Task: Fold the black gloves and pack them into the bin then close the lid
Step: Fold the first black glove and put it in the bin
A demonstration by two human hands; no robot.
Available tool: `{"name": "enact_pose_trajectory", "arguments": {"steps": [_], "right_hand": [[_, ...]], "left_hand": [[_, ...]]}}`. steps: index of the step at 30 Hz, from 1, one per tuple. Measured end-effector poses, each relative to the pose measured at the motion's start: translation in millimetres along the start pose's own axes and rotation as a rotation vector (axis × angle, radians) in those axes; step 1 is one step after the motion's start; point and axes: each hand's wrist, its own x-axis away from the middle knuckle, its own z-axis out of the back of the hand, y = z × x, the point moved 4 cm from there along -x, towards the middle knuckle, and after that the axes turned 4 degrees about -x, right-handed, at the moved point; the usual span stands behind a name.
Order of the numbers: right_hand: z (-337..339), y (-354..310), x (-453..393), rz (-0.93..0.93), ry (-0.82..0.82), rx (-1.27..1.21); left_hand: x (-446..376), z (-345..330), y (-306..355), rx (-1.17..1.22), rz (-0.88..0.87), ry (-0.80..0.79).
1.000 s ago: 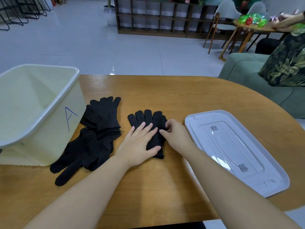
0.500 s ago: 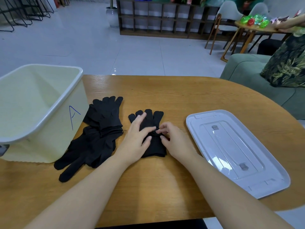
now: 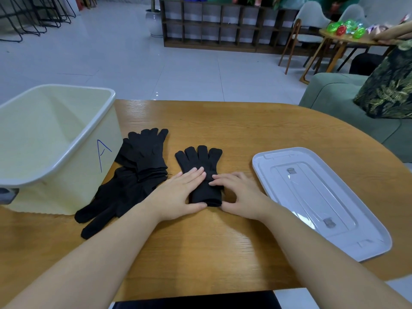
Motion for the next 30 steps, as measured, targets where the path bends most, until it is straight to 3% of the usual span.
{"name": "enact_pose_trajectory", "arguments": {"steps": [4,9,13,17,23,30], "right_hand": [[-2,-4,2,0.001,0.055,0.045],[-1,-7,2,-0.06,0.162,-0.097],[3,-17,0,-0.096,0.097,-0.164],[5,-20,-13,-0.174,0.128,-0.236],[2,-15,-28,-0.29,0.203,-0.252],[2,-15,-32,-0.118,0.259,-0.132]], "left_hand": [[1,1,8,0.099,0.044,0.051],[7,6,12,0.183,0.033,0.034],[9,12,14,0.299,0.106,0.232],[3,19,16,0.497,0.302,0.34],[-3,19,8,0.534,0.458,0.409],[-3,17,2,0.333,0.414,0.49]]}}
